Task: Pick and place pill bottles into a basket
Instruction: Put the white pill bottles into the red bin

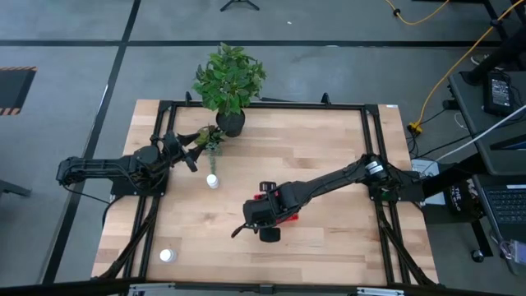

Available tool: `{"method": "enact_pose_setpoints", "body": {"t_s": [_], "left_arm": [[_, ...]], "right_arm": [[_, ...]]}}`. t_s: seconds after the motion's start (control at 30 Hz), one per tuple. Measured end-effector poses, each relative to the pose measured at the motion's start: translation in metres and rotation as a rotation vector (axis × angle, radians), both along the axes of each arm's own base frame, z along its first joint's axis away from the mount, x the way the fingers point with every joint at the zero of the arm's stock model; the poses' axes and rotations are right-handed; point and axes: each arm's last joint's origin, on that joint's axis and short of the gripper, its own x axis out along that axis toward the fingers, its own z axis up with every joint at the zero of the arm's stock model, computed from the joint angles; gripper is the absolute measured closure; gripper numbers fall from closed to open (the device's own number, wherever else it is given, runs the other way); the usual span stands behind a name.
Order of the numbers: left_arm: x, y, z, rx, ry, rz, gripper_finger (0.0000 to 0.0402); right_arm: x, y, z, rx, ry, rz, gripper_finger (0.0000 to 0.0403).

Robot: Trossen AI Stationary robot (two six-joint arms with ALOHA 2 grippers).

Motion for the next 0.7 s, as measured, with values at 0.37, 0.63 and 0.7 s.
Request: {"method": "enact_pose_setpoints", "body": {"t_s": [0.37,0.63,0.7], "left_arm": [[0.000,0.000,0.000,-0.001,-0.001,-0.017,0.0155],[0.000,0.000,0.000,-0.001,-0.001,-0.017,0.0155],[0.000,0.000,0.000,-0.001,-0.001,-0.017,0.0155]], "right_arm": [[0.002,0.001,-0.026,0.035,-0.031,0.003,0.0252],[0.003,0.000,-0.041,0.062,-0.055,-0.040,0.0252],[0.002,0.001,-0.042,0.071,-0.048,-0.047,0.0252]]}}
